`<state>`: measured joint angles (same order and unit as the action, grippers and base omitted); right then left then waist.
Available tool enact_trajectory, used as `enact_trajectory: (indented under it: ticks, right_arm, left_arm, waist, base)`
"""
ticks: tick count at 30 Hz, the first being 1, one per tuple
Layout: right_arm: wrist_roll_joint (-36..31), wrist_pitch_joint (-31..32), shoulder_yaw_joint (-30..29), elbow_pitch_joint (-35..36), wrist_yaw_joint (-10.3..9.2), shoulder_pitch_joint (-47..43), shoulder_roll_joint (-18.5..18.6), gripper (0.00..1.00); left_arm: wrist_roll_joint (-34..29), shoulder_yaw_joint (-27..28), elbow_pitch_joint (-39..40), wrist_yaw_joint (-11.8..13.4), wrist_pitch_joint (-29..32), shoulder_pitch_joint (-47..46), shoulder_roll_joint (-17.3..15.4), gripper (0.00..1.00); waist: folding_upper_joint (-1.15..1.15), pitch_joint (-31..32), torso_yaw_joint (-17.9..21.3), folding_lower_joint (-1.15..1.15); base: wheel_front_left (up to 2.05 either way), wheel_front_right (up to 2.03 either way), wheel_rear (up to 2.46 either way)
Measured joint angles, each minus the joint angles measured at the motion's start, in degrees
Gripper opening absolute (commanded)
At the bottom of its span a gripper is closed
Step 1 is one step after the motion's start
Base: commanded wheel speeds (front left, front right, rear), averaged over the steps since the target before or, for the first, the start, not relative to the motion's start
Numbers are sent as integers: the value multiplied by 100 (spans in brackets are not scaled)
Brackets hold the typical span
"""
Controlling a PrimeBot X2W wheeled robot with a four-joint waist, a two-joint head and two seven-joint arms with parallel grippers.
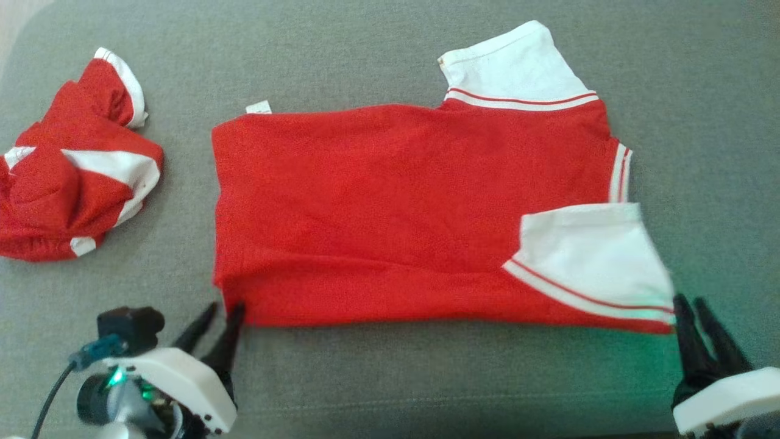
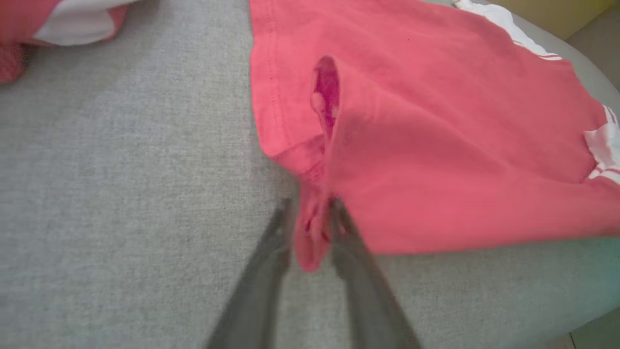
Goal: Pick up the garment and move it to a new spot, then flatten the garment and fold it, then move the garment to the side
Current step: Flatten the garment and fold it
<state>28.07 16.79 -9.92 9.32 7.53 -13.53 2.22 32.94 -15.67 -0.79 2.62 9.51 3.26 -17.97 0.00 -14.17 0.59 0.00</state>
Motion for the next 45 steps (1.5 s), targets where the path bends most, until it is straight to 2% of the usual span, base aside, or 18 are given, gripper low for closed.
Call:
enact_trajectory:
  ticks: [3,6,10,17,30,33,37,45]
  right_arm:
    - [-342,-305,2,186,0,21,-1,100]
    - [-740,-731,-7,472,0,137,0,100]
    - [-1224,-943,101,745,0,463,1,100]
    - [-1561,-929,416,813,0,804,51,100]
    - [-1604,-950,619,635,0,981,54,100]
    - [-1603,-958,617,642,0,1037,53,100]
    - [-1592,-977,645,645,0,1176,51,100]
    - [-1548,-1040,894,547,0,1582,44,100]
  left_arm:
    - [-12,90,26,203,-134,104,15,100]
    - [-291,315,211,548,-724,198,68,100]
    - [-676,339,571,742,-1349,185,205,100]
    - [-978,287,795,766,-1820,-111,252,100]
    - [-1118,119,550,773,-1875,-396,260,100]
    - [-1115,58,402,693,-1876,-575,269,100]
    - [-932,-42,-134,382,-1858,-1293,386,100]
    - [-452,-44,-2410,-367,-1519,-3238,497,100]
  waist:
    - [0,63,24,0]
    - [0,146,33,0]
    - [0,274,15,0]
    - [0,375,-13,0]
    - [0,291,23,0]
    - [0,198,22,0]
    - [0,-46,32,0]
    - [0,-643,166,1]
  base:
    - [0,0,0]
    - [0,0,0]
    - [0,0,0]
    - [0,0,0]
    - [0,0,0]
    - [0,0,0]
    - [0,0,0]
    - [0,0,0]
